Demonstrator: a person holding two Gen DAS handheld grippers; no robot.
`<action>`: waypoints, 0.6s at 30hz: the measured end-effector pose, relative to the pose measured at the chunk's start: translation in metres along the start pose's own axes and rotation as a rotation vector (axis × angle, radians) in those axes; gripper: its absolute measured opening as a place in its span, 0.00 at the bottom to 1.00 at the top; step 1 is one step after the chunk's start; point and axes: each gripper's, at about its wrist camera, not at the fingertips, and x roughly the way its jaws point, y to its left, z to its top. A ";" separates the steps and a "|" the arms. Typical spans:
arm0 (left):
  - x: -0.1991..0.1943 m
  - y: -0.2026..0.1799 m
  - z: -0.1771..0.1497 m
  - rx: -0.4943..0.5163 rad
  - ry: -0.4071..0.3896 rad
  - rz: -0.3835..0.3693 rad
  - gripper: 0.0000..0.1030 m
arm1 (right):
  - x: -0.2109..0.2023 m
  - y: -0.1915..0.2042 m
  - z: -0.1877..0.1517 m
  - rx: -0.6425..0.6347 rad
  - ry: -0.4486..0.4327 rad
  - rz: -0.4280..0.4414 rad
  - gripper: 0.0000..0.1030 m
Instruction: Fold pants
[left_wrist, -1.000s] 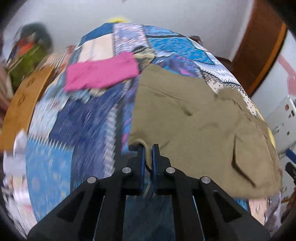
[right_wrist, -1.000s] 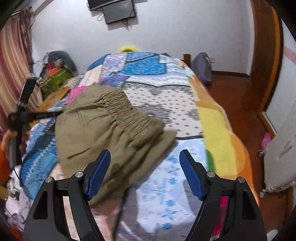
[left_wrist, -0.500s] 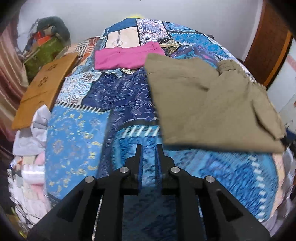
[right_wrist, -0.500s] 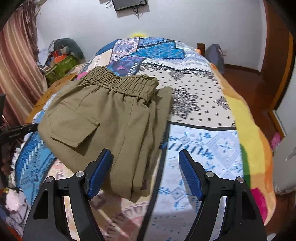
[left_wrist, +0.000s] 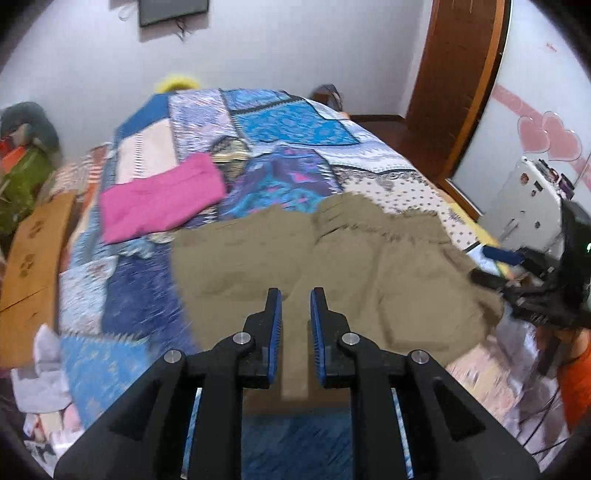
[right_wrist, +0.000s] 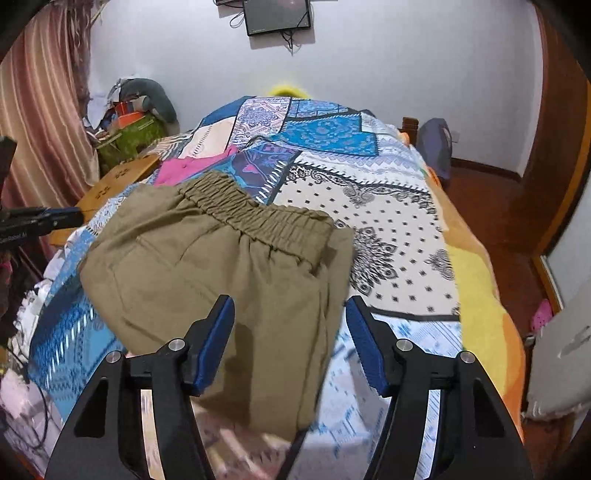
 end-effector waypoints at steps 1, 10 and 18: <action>0.009 -0.003 0.006 -0.007 0.016 -0.012 0.15 | 0.005 -0.001 0.001 0.013 0.001 0.001 0.57; 0.072 -0.013 0.018 0.032 0.094 -0.005 0.22 | 0.040 -0.007 0.002 0.010 0.029 0.032 0.46; 0.080 0.002 0.014 0.006 0.093 0.018 0.29 | 0.046 -0.018 -0.001 0.007 0.034 0.004 0.33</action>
